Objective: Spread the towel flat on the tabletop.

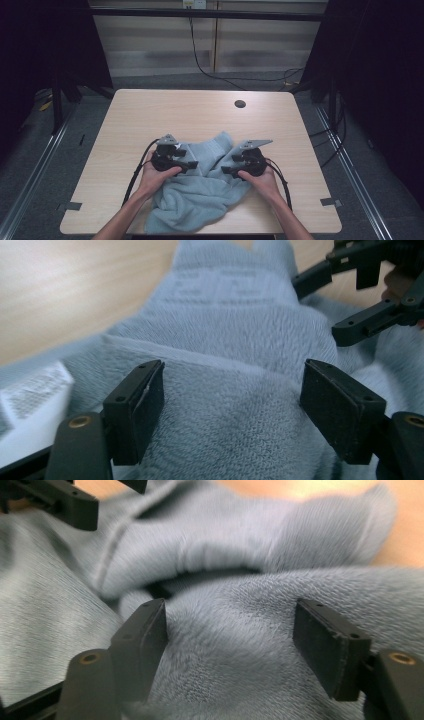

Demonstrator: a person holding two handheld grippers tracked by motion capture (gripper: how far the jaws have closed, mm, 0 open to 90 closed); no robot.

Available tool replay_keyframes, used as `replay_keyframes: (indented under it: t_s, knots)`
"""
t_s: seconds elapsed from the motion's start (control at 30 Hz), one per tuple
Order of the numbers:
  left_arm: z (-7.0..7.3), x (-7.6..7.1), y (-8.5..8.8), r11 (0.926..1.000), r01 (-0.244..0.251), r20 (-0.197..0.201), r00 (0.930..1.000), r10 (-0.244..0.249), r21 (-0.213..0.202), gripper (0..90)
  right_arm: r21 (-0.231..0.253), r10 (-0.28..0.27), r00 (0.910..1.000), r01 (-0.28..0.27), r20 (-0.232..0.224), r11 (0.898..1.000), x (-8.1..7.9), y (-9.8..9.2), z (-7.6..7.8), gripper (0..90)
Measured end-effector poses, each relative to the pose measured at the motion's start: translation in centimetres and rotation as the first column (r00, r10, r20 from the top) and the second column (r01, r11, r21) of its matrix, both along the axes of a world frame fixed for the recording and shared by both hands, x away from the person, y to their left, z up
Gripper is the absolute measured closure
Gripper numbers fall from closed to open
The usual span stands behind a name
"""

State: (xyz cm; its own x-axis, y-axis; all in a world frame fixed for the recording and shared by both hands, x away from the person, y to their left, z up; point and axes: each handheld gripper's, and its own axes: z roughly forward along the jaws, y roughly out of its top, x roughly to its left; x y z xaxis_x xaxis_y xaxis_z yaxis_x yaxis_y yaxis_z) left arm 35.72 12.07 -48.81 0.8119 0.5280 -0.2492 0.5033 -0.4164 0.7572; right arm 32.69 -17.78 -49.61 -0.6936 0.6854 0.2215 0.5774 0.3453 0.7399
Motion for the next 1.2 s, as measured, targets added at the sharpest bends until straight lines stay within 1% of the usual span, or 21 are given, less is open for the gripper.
replay_keyframes:
  t_s: [0.03,0.07,0.13,0.17,0.2,0.37,0.4,0.43,0.5,0.53,0.57,0.63,0.67,0.7,0.77,0.83,0.87,0.97,1.0,1.1,1.2]
  knots:
    - [-0.3,-0.1,-0.5,0.9998,0.006,0.005,1.0,-0.006,0.021,23.6,-0.044,0.02,0.9994,-0.021,-0.029,0.999,0.1,0.5,-0.9,23.5]
    - [-0.3,-0.1,-0.5,0.9998,0.006,0.005,1.0,-0.006,0.021,22.7,-0.044,0.02,0.9994,-0.021,-0.029,0.999,0.1,0.5,-0.9,23.5]
    - [-0.6,-0.1,-0.7,0.9993,0.025,-0.008,0.9997,-0.024,0.029,19.5,-0.06,0.01,0.9998,-0.009,0.015,0.998,-0.3,0.8,-1.1,23.5]
    - [-0.6,-0.1,-0.7,0.9993,0.025,-0.008,0.9997,-0.024,0.029,18.9,-0.06,0.01,0.9998,-0.009,0.015,0.998,-0.3,0.8,-1.1,23.5]
    - [-0.7,-0.2,-0.8,0.9989,0.033,-0.005,0.9994,-0.033,0.035,17.5,-0.07,0.023,0.9977,-0.019,0.064,0.997,-0.6,0.9,-1.5,23.9]
    - [-1.1,-0.4,-1.2,0.9968,0.048,0.009,0.9988,-0.049,0.063,17.0,-0.1,0.029,0.996,-0.02,0.085,0.995,-0.8,1.1,-1.5,26.5]
    - [-1.1,-0.5,-1.2,0.9957,0.042,0.022,0.9988,-0.044,0.082,27.5,-0.136,0.029,0.9947,-0.016,0.098,0.991,-1.0,1.4,-1.4,27.0]
    - [-1.0,-0.8,-1.2,0.9935,0.039,0.049,0.9978,-0.045,0.107,32.6,-0.148,0.027,0.9942,-0.011,0.104,0.989,-1.0,1.6,-1.4,27.5]
    - [-1.0,-0.9,-1.1,0.9933,0.045,0.051,0.9974,-0.051,0.106,45.9,-0.156,0.017,0.994,0.0,0.108,0.988,-1.1,1.7,-1.3,28.4]
    - [-1.0,-0.9,-1.1,0.9944,0.043,0.048,0.9977,-0.048,0.097,45.9,-0.156,0.017,0.994,0.0,0.108,0.988,-1.1,1.7,-1.3,34.0]
    - [-0.8,-1.0,-1.0,0.9939,0.048,0.045,0.9976,-0.053,0.099,50.4,-0.155,0.018,0.9941,-0.001,0.107,0.988,-1.1,1.7,-1.3,39.1]
    - [-0.7,-1.1,-1.0,0.9961,0.048,0.031,0.9982,-0.05,0.074,59.2,-0.145,0.018,0.995,-0.004,0.099,0.989,-1.0,1.6,-1.1,56.8]
    - [-0.7,-1.0,-0.9,0.9965,0.054,0.026,0.9981,-0.056,0.063,65.5,-0.124,0.014,0.9961,-0.003,0.087,0.992,-1.0,1.5,-1.1,69.7]
    - [-0.6,-1.0,-0.7,0.9973,0.055,0.018,0.9983,-0.056,0.05,65.5,-0.124,0.014,0.9961,-0.003,0.087,0.992,-1.0,1.5,-1.1,69.7]
    - [-0.4,-1.0,-0.5,0.9981,0.054,0.011,0.9985,-0.054,0.031,68.5,-0.096,0.021,0.9978,-0.015,0.063,0.995,-0.8,1.4,-1.1,79.5]
    - [0.0,-1.0,-0.2,0.9988,0.048,0.016,0.9987,-0.048,0.014,70.0,-0.08,0.015,0.9994,-0.013,0.03,0.997,-0.6,1.3,-1.0,83.2]
    - [0.1,-1.0,0.0,0.9988,0.048,0.019,0.9987,-0.048,0.01,70.0,-0.08,0.015,0.9994,-0.013,0.03,0.997,-0.6,1.3,-1.0,83.2]
    - [0.9,-0.9,0.9,0.9983,0.03,0.017,0.9994,-0.029,-0.051,70.2,-0.093,0.0,0.9999,0.002,0.014,0.996,-0.5,1.0,-0.7,84.1]
    - [1.5,-0.8,1.7,0.9976,0.016,0.031,0.9994,-0.014,-0.067,71.0,-0.093,-0.014,0.9998,0.016,0.017,0.996,-0.4,0.6,-0.5,84.3]
    - [1.9,-0.8,2.6,0.9957,-0.004,0.035,0.9994,0.007,-0.092,71.5,-0.086,-0.028,0.9993,0.03,0.025,0.996,-0.4,0.2,-0.3,84.5]
    - [2.5,-0.6,3.9,0.991,-0.039,0.043,0.9981,0.045,-0.128,71.8,-0.064,-0.059,0.9974,0.061,0.041,0.996,-0.5,-0.5,0.7,84.7]
